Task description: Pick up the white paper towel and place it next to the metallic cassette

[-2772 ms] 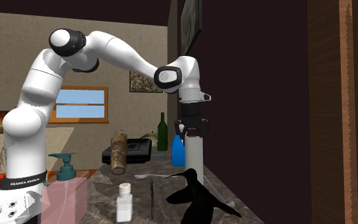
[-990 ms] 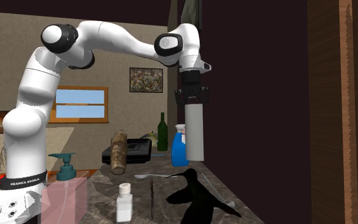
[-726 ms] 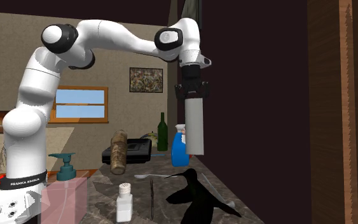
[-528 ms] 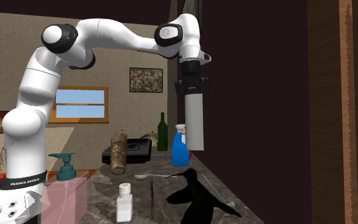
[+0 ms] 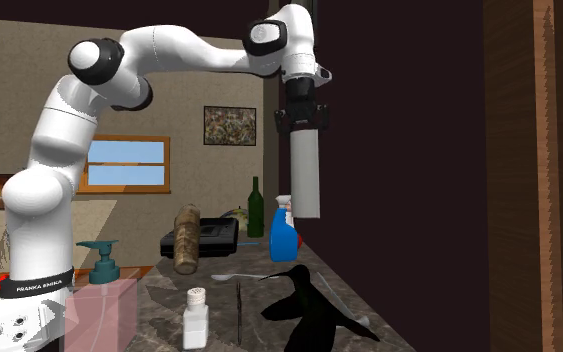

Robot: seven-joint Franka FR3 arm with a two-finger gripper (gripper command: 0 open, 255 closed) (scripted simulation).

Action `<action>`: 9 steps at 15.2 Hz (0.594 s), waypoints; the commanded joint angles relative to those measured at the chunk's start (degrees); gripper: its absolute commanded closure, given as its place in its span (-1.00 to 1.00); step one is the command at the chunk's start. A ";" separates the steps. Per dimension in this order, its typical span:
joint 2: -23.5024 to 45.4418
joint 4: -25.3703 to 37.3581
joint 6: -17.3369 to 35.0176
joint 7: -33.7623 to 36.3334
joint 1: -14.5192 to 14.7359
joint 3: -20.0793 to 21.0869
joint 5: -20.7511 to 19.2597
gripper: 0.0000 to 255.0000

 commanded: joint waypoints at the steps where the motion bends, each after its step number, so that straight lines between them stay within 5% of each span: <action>1: 0.62 2.33 -1.85 -0.05 -0.46 -0.04 0.39 1.00; 9: 4.40 13.77 -10.06 -0.49 -3.54 -0.11 2.94 1.00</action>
